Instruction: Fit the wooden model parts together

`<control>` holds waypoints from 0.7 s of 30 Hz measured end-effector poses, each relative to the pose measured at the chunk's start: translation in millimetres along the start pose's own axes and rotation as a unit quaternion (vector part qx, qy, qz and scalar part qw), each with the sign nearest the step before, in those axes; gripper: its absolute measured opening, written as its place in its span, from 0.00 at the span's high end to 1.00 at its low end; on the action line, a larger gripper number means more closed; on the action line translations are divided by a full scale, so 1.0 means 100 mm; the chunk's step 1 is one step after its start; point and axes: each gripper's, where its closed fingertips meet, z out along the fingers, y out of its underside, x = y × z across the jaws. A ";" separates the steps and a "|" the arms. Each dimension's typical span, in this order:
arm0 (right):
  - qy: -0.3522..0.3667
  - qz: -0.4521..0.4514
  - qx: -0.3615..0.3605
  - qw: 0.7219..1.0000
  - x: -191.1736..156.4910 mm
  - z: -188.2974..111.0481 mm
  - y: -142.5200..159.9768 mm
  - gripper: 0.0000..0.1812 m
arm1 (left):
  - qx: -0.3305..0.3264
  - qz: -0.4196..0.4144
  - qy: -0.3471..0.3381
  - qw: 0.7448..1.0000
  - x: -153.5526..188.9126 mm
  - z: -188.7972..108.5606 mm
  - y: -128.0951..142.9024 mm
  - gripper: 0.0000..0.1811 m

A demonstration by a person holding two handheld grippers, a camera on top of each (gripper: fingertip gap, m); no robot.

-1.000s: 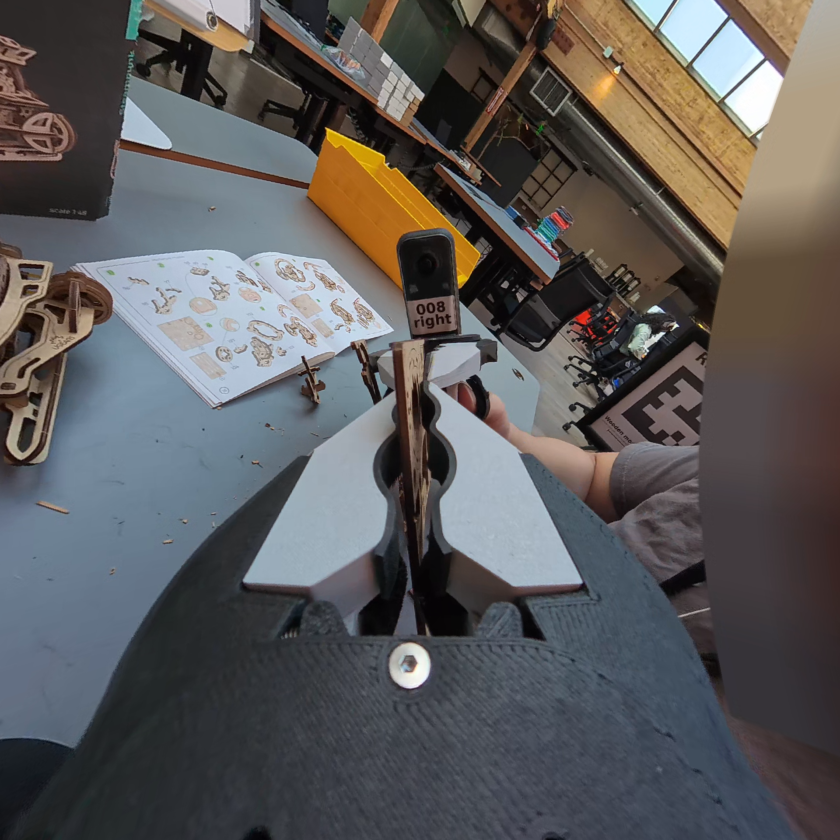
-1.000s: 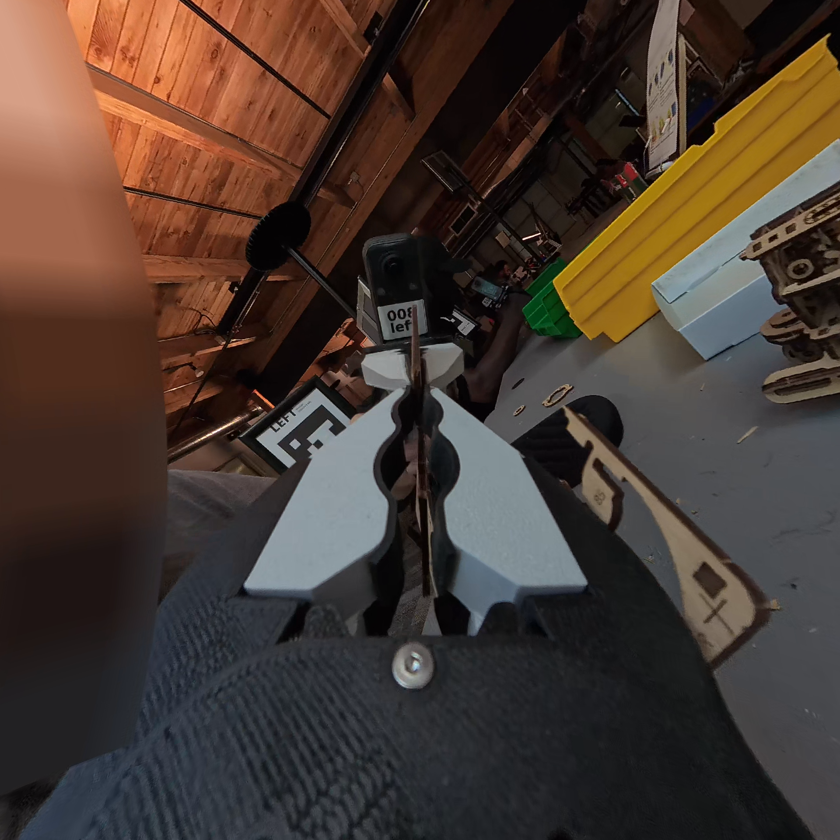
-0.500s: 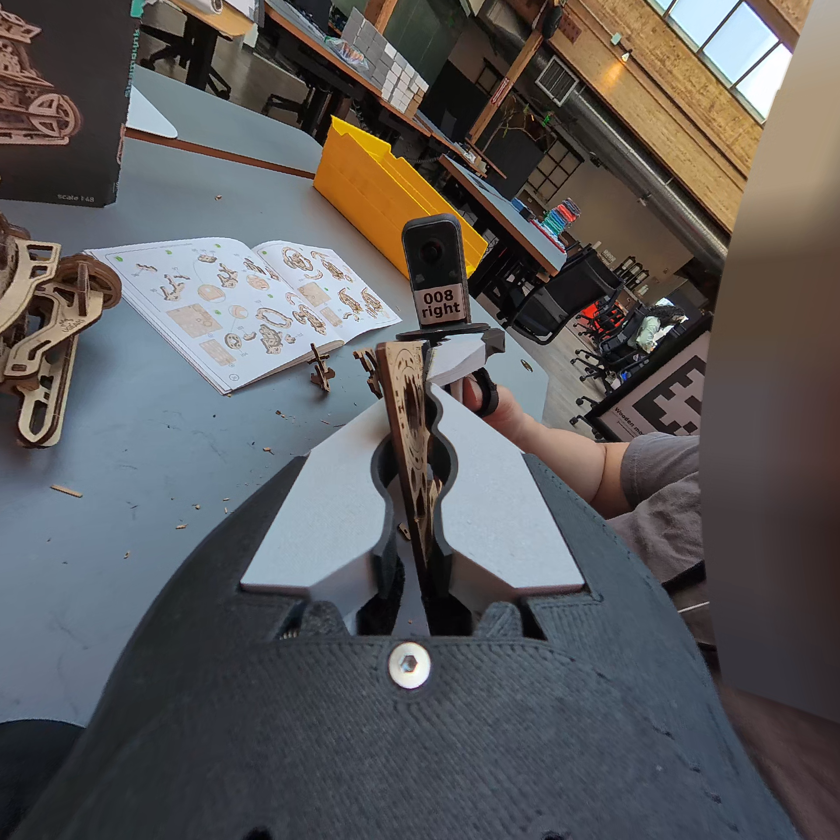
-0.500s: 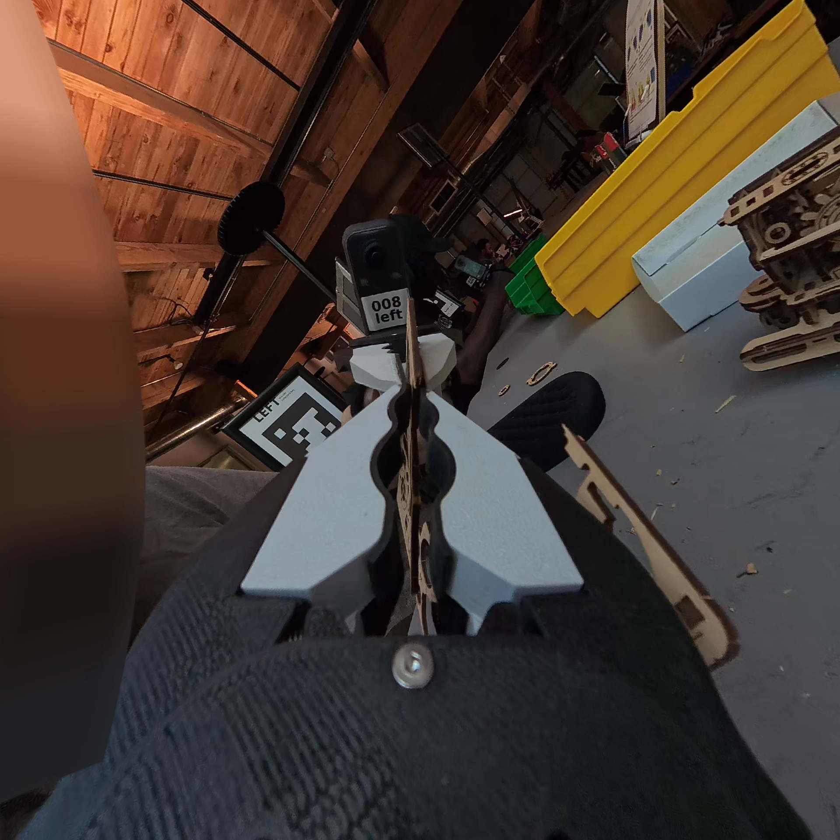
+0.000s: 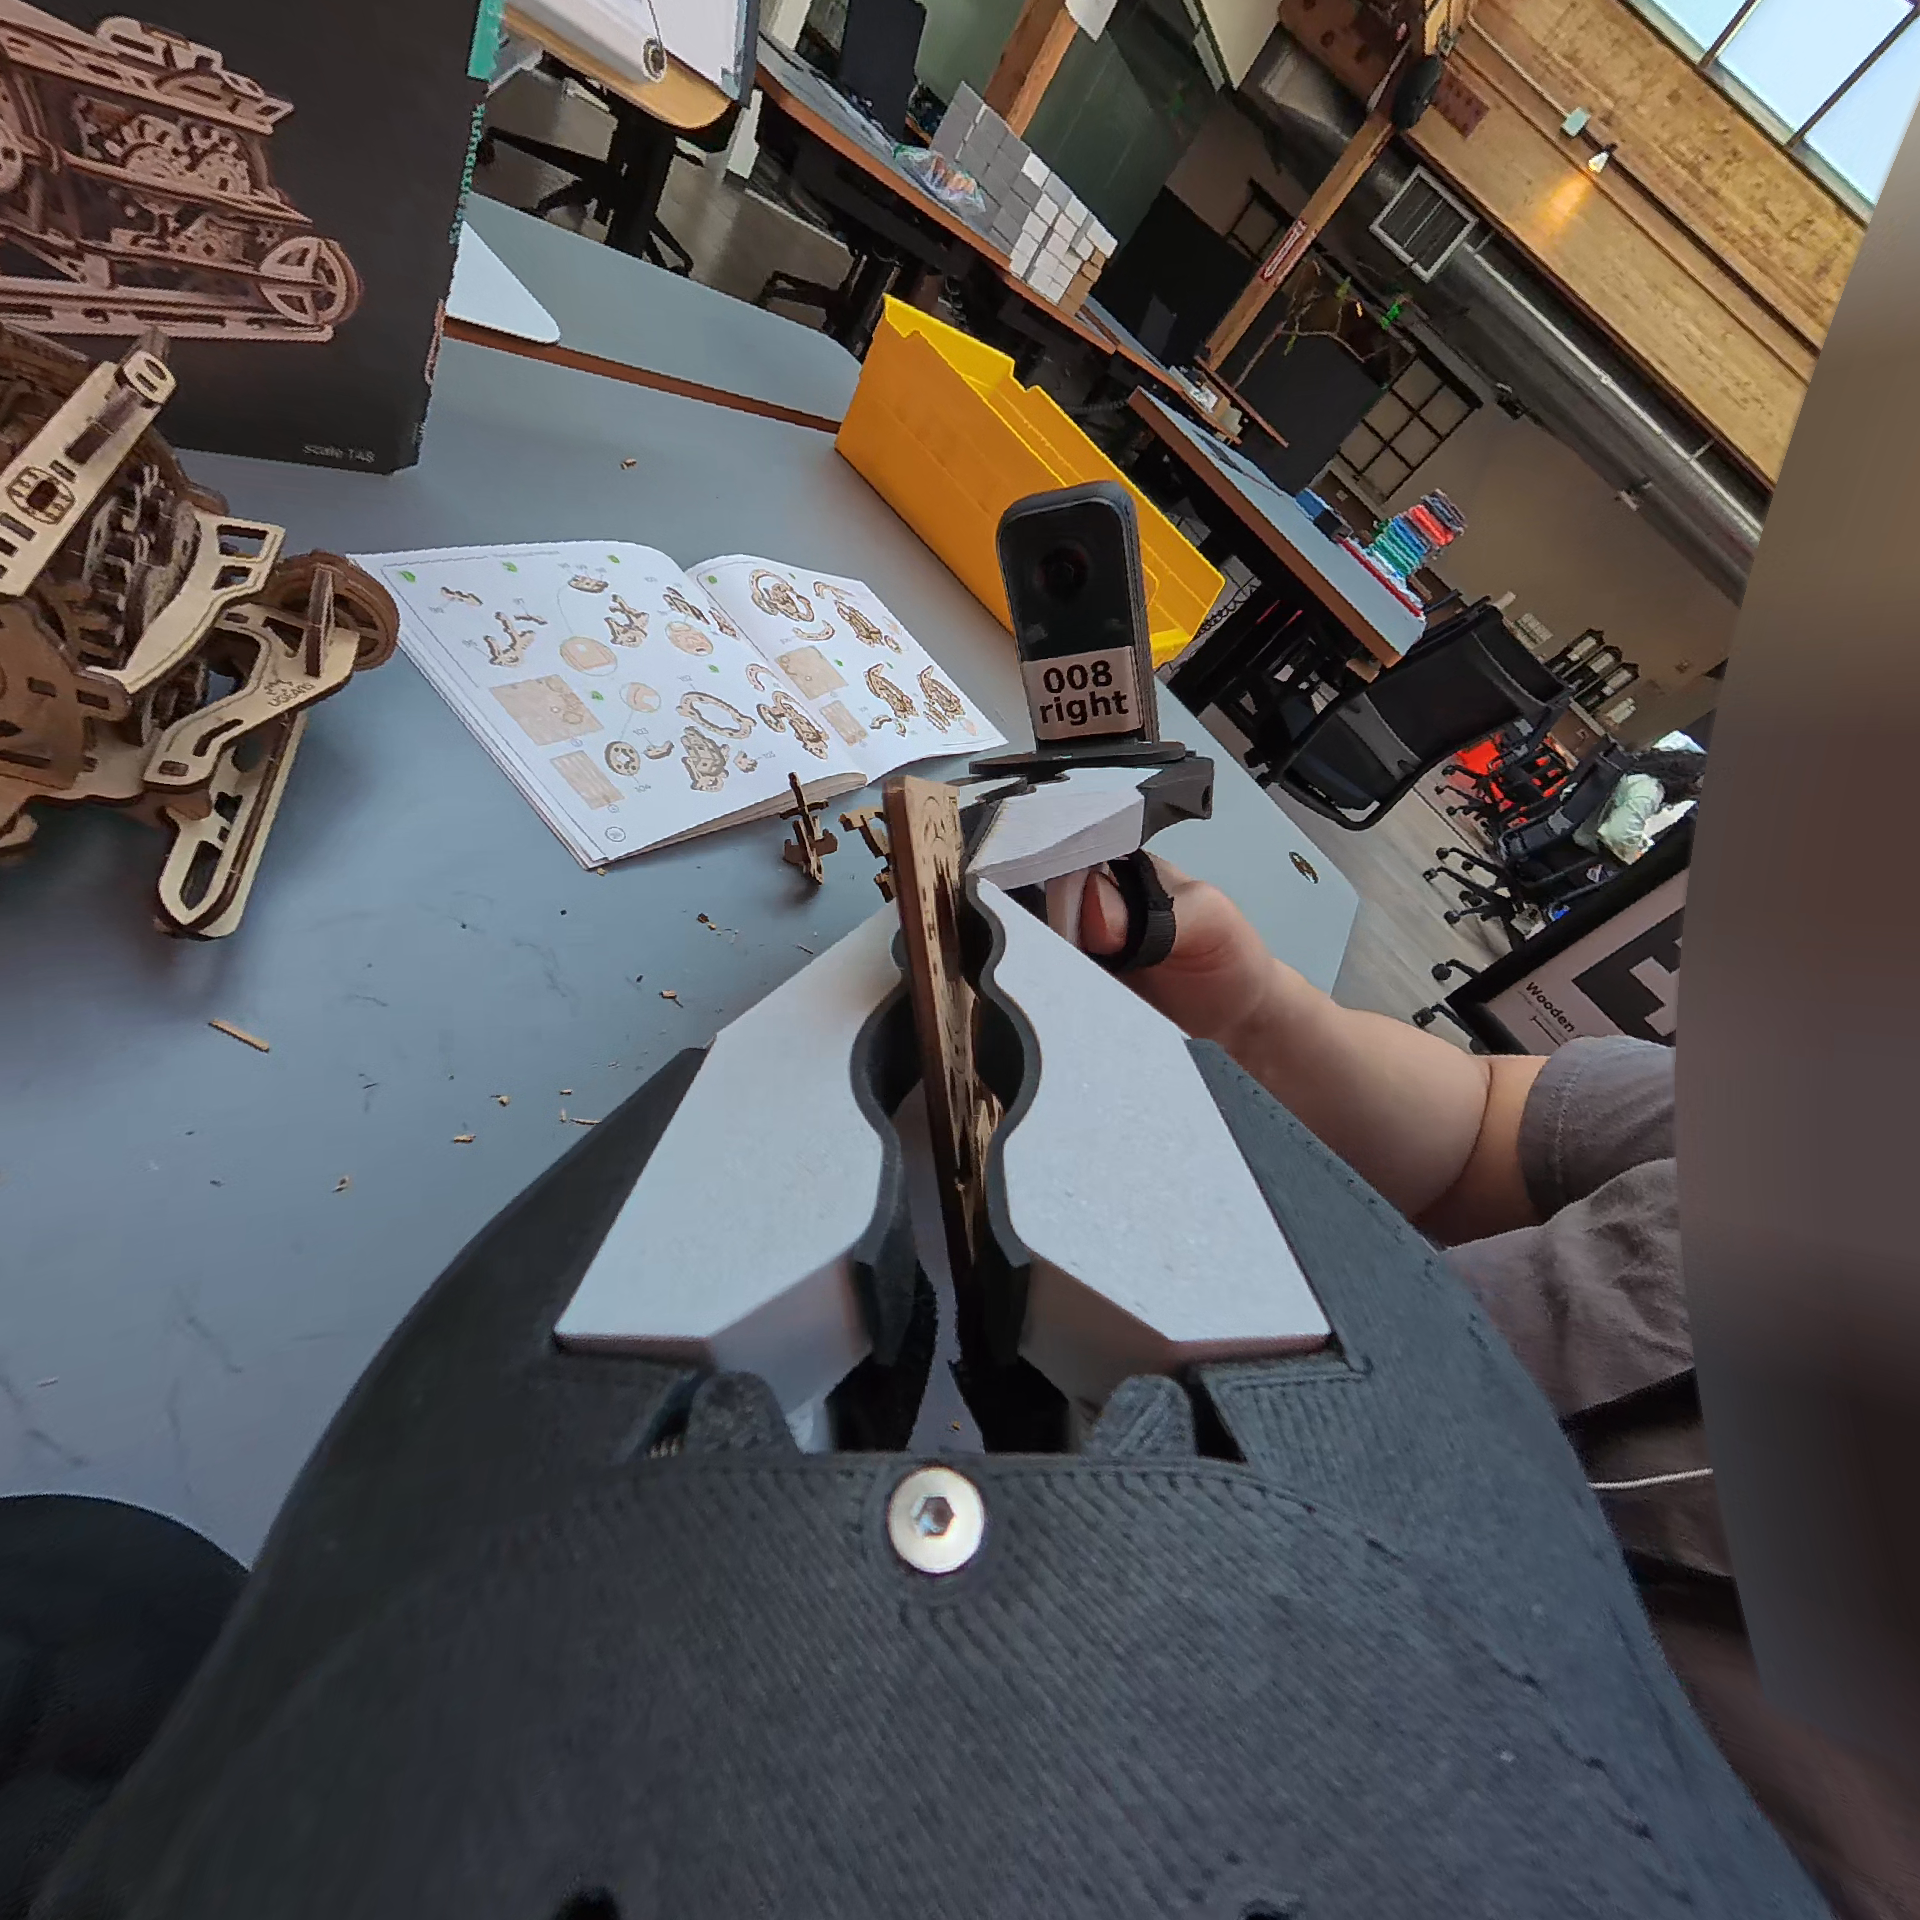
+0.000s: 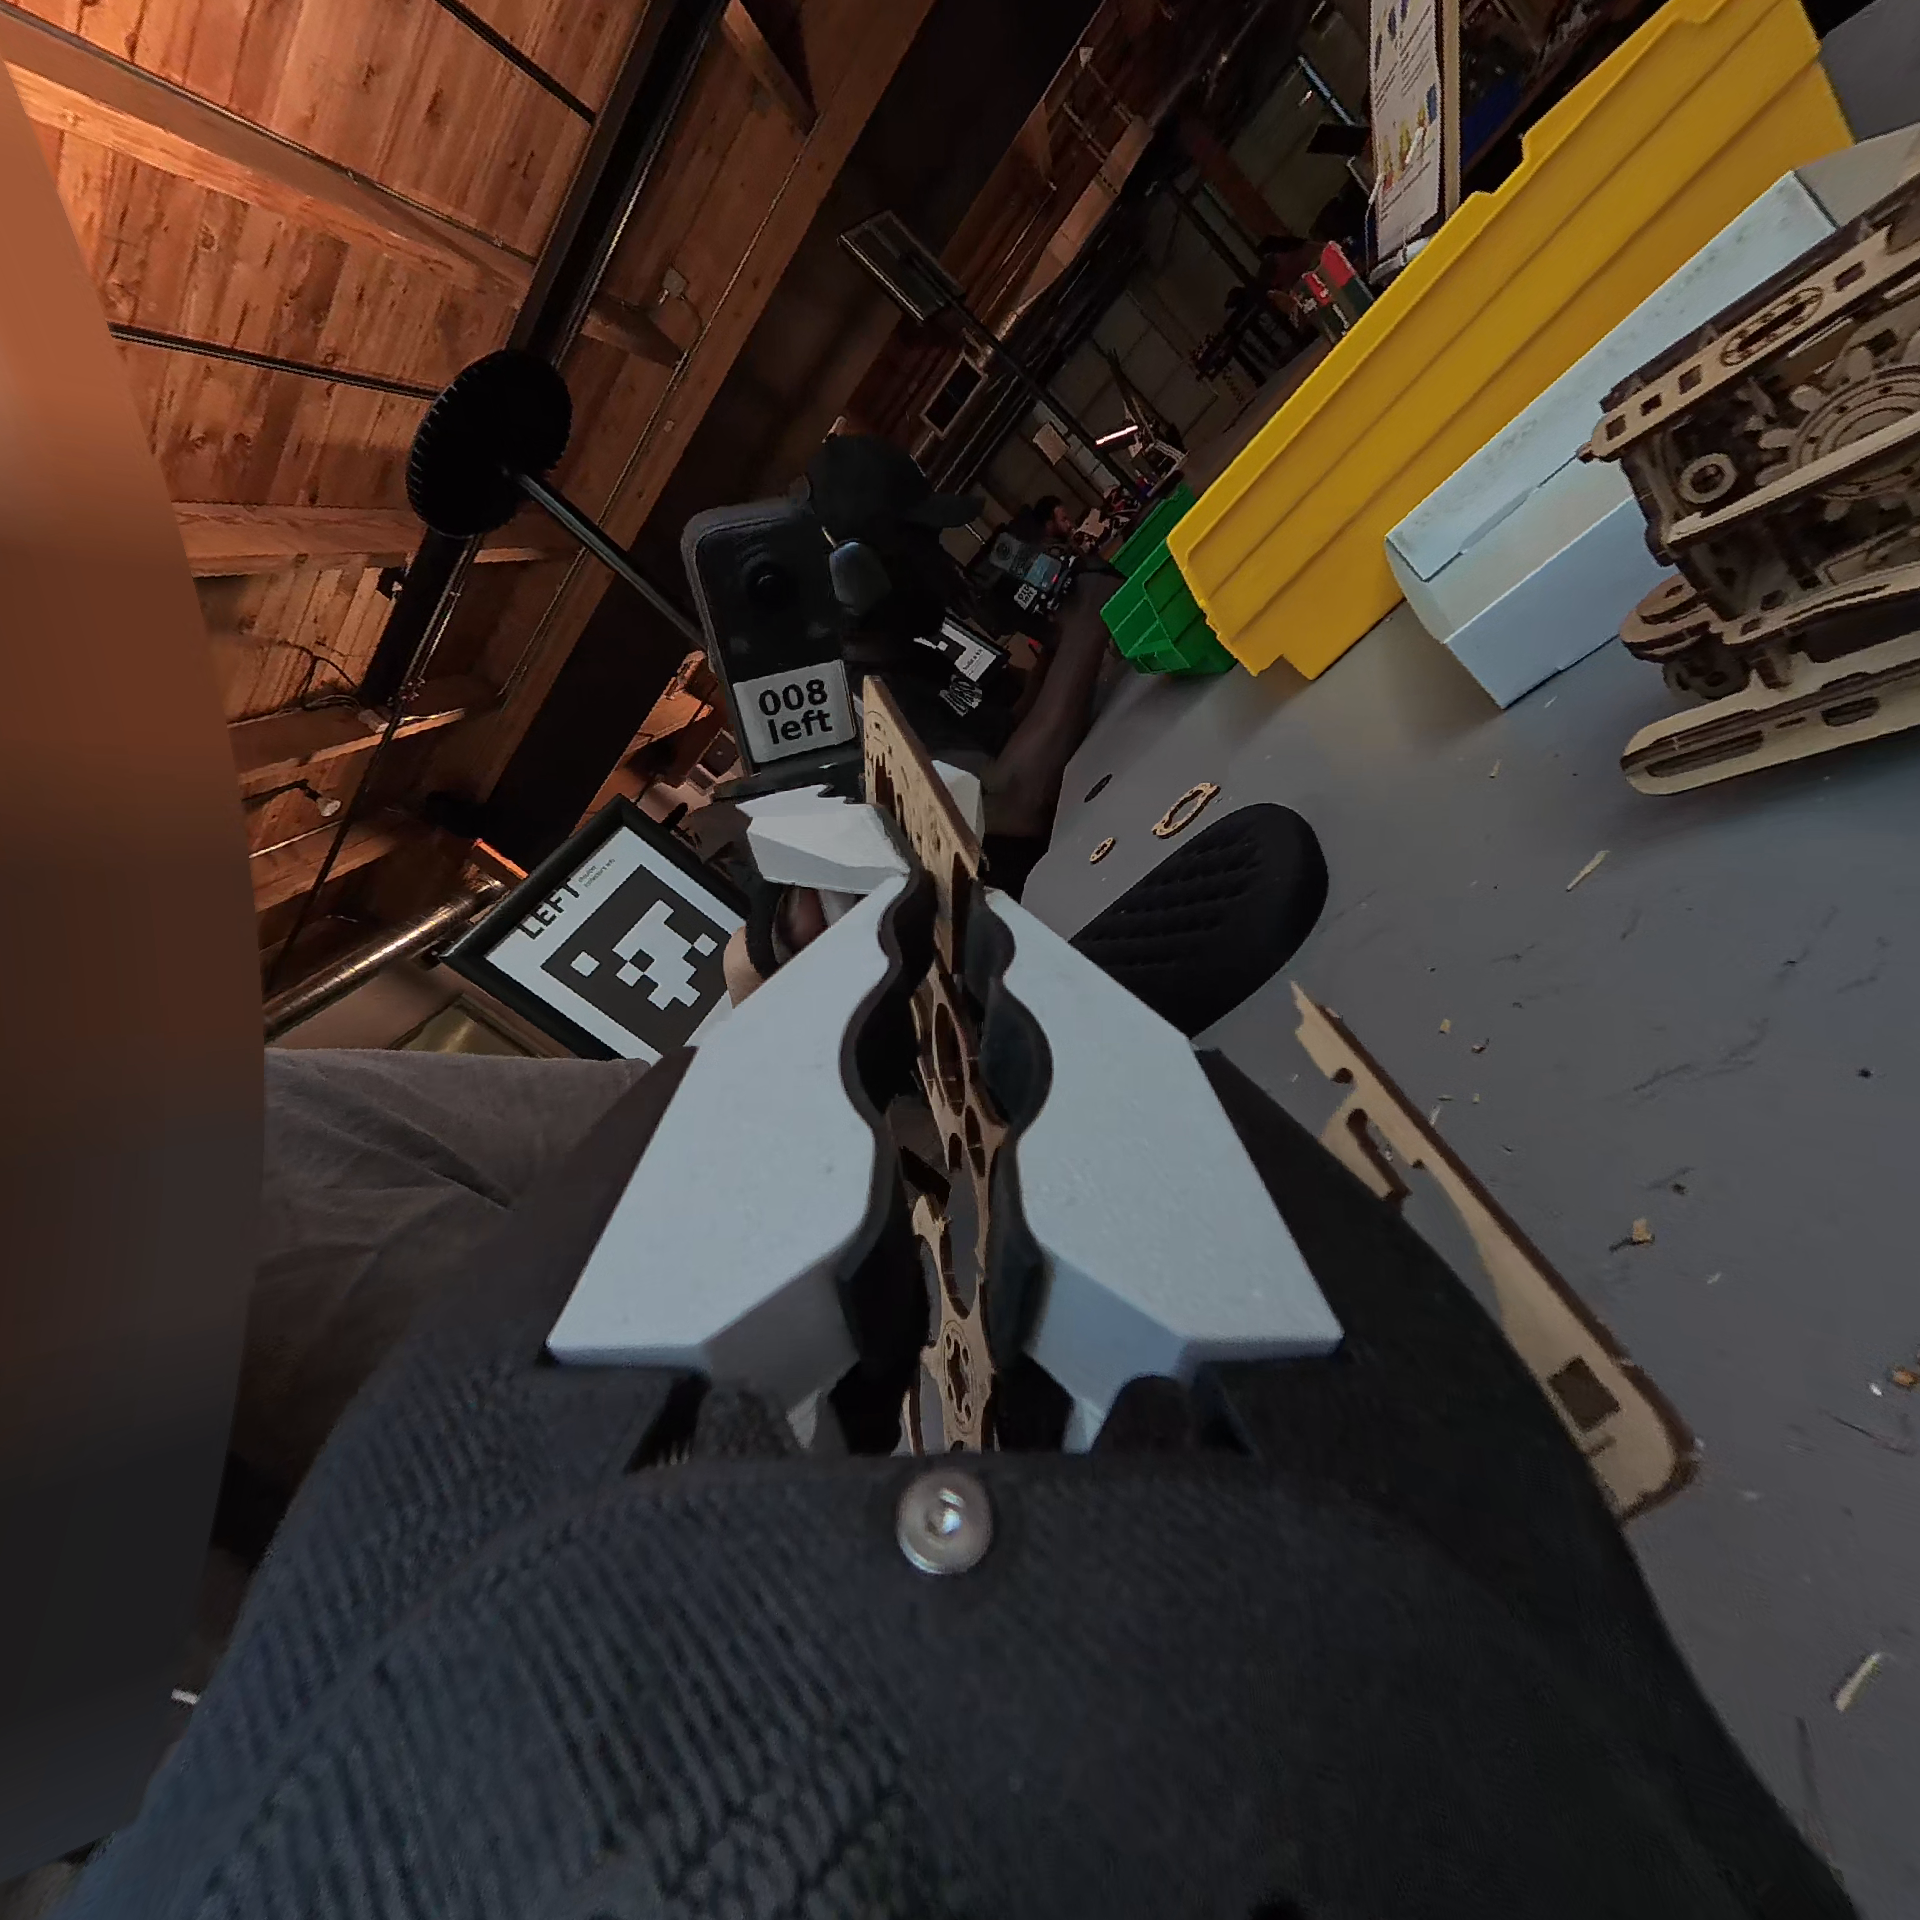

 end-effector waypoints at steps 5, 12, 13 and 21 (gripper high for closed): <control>0.024 -0.026 -0.004 0.999 0.02 0.00 0.01 0.98 | 0.002 0.005 -0.012 1.000 -0.02 0.00 0.01 1.00; -0.002 -0.065 0.004 0.998 -0.12 0.03 -0.06 0.99 | 0.006 -0.035 0.090 0.995 0.06 -0.04 -0.09 1.00; 0.026 -0.096 -0.009 0.995 -0.09 0.02 -0.05 0.98 | 0.005 -0.056 0.101 0.993 0.02 -0.04 -0.10 1.00; 0.185 -0.455 -0.050 0.870 -0.16 -0.22 -0.32 0.86 | -0.035 -0.161 0.109 0.980 -0.25 -0.15 -0.08 1.00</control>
